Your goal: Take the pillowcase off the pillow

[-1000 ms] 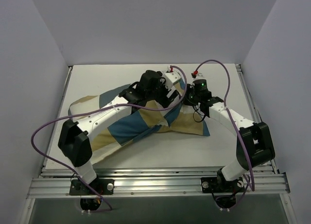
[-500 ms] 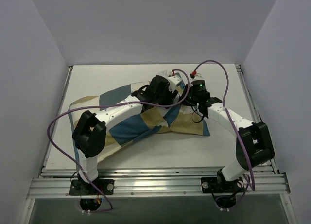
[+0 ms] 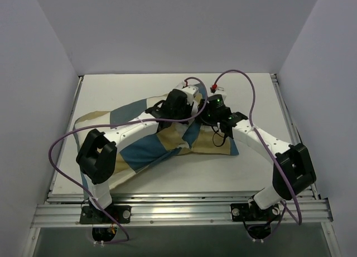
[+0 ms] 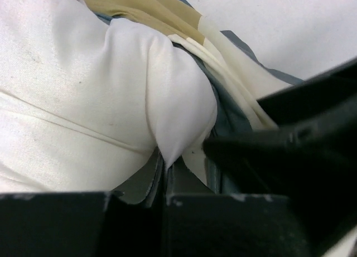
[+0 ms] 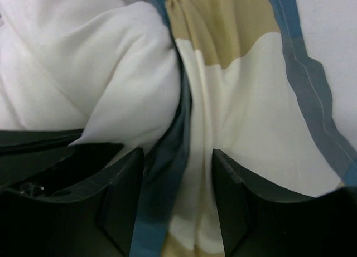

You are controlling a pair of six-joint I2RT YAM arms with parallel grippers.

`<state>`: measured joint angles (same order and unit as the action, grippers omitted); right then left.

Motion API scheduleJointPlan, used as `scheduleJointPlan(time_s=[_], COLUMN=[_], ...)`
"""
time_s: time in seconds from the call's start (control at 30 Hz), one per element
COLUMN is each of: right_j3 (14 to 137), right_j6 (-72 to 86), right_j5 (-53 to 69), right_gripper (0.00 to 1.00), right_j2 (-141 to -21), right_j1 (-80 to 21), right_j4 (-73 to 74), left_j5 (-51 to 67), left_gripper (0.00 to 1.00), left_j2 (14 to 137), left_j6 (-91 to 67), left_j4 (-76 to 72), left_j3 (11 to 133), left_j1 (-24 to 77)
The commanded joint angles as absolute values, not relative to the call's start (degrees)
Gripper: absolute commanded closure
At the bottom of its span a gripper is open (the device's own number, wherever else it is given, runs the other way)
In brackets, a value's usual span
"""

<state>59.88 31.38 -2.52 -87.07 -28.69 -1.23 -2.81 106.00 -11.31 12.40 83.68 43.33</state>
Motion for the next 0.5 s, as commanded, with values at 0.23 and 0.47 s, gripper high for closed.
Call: scheduleJointPlan(time_s=[0.23,0.47], right_j3=[63.11,58.9], right_j6=[37.62,37.62], right_j5=[-10.99,-9.14], right_gripper=[0.52,0.61], right_j2=[-85.34,-90.44], right_j1=[-34.1,-33.84], right_j4=[6.16,4.31], left_j5=[-5.71,-6.5], left_gripper=[0.98,0.98], left_j2=[101.25,100.37], left_j6=[-16.17,-16.96], left_j4=[13.8,15.38], left_j3=[81.39,81.91], left_j1=[42.71,42.63])
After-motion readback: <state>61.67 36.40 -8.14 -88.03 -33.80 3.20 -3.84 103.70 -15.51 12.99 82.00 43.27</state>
